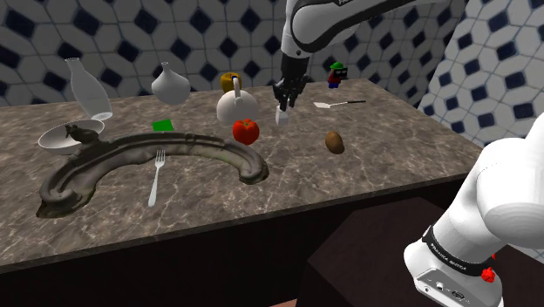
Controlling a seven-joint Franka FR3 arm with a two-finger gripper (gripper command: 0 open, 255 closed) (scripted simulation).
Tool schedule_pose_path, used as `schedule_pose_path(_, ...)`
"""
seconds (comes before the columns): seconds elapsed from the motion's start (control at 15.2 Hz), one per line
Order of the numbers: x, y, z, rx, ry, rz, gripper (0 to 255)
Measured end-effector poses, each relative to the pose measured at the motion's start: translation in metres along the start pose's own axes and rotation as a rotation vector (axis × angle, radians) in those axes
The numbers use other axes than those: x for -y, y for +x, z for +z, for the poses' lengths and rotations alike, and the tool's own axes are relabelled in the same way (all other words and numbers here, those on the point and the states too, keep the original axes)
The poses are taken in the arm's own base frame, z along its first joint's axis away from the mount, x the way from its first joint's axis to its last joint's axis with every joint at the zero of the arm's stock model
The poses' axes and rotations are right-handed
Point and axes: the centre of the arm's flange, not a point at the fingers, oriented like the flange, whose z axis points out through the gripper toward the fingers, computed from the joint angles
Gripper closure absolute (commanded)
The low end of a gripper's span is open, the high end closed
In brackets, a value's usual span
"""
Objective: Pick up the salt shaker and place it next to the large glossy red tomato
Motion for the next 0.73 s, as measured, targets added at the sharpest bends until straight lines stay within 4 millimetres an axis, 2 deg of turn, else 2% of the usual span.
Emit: schedule_pose_path(0.73,0.0,-0.007,0.057,0.0,0.0,0.0,255)
